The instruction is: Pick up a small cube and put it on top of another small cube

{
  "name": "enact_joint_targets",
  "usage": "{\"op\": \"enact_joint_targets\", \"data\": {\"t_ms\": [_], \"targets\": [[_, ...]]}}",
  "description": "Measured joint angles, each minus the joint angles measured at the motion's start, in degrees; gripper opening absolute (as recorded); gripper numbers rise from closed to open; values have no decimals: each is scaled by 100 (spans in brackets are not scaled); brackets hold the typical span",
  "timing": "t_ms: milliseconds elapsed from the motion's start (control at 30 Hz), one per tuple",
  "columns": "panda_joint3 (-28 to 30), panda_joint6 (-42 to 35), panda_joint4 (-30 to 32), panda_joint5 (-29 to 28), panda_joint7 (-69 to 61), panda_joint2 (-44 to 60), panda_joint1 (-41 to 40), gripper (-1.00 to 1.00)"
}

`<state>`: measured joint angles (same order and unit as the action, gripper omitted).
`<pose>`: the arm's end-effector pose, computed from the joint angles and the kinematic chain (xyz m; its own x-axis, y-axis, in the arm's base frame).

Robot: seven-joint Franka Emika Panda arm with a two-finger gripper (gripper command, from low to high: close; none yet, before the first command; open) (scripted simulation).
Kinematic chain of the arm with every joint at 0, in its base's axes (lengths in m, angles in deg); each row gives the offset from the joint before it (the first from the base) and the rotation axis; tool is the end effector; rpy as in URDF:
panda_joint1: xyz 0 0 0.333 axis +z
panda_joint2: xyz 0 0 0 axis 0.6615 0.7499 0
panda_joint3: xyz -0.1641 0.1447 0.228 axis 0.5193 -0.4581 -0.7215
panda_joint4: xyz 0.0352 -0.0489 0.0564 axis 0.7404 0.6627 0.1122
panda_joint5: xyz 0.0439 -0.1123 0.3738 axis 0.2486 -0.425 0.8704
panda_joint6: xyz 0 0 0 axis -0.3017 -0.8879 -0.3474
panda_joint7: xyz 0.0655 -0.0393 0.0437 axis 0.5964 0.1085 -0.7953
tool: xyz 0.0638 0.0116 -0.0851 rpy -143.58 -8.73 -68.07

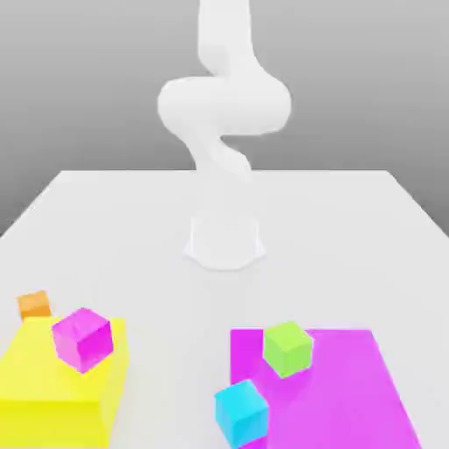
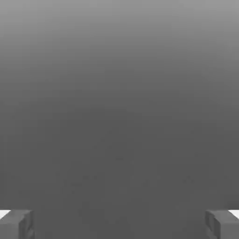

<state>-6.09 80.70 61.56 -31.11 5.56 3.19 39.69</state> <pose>0.3800 -0.0398 0.6647 0.4653 -0.7776 0.4230 -0.5894 -0.6287 -0.5074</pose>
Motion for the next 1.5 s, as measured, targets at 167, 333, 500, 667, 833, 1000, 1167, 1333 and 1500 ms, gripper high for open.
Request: {"op": "enact_joint_targets", "data": {"t_ms": [167,333,500,667,833,1000,1167,1333,1500], "targets": [[665,568,425,162,24,1063,-381,0],[1315,1115,837,374,4,2092,-763,0],[1919,1661,1248,655,-61,3136,-1185,0],[2367,2201,1656,1001,-175,4195,-1862,0],[2287,2762,1844,1562,-504,5180,-2412,0],[1298,3362,1634,2556,-1258,6034,-3213,0],[1134,3447,1603,2674,-1347,6151,-3351,-100],[1428,3273,1672,2372,-1118,5904,-3123,-100],[2178,2701,1900,1256,-272,5060,-2611,-100]]}}
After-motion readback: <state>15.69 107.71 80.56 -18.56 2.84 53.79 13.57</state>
